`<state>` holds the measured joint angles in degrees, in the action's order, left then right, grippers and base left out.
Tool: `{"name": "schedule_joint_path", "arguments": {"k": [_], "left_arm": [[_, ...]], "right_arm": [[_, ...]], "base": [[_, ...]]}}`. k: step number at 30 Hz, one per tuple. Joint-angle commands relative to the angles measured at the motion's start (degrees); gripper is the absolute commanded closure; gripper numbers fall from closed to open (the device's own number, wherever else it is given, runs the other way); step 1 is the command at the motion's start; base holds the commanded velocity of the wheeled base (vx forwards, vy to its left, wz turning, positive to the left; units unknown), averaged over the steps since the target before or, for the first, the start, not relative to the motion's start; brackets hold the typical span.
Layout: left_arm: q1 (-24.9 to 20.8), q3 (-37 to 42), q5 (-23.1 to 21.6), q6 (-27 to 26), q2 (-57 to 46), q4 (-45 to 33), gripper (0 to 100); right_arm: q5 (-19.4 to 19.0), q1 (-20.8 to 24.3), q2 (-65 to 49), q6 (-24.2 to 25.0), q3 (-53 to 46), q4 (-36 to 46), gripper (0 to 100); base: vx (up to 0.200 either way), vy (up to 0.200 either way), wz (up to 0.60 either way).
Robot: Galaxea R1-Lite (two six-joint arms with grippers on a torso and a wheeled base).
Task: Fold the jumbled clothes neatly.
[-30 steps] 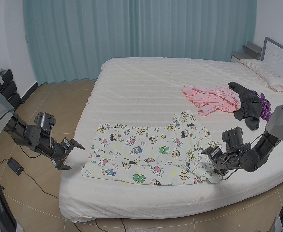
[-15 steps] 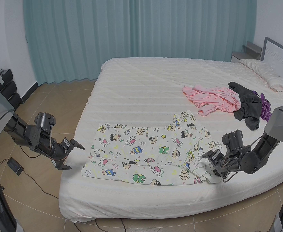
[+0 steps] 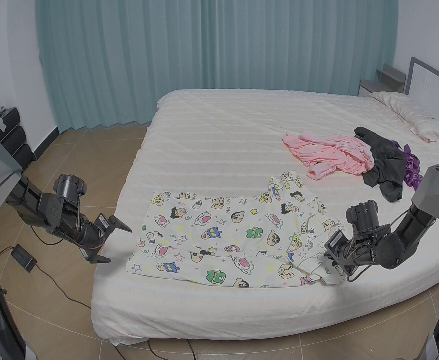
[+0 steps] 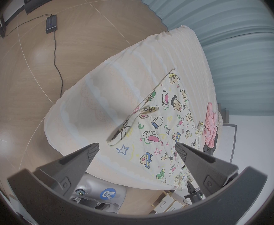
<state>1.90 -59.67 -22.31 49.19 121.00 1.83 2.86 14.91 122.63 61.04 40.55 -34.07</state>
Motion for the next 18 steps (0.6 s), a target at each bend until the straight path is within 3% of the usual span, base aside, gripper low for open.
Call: {"name": "schedule_joint_path", "arguments": {"k": [1, 7, 18], "left_arm": [[0.03, 0.0, -0.02, 0.03, 0.02, 0.02, 0], [0.03, 0.08, -0.02, 0.03, 0.02, 0.02, 0], [0.03, 0.08, -0.02, 0.03, 0.02, -0.07, 0]], "right_arm": [[0.04, 1.0, -5.55, -0.04, -1.52, 1.2, 100], [0.12, 2.84, -9.69, 0.05, -1.17, 6.04, 100], [4.17, 6.71, -11.53, 0.05, -2.75, 7.35, 100]], "base": [[0.0, 0.0, 0.0], [0.0, 0.0, 0.0], [0.0, 0.0, 0.0]]}}
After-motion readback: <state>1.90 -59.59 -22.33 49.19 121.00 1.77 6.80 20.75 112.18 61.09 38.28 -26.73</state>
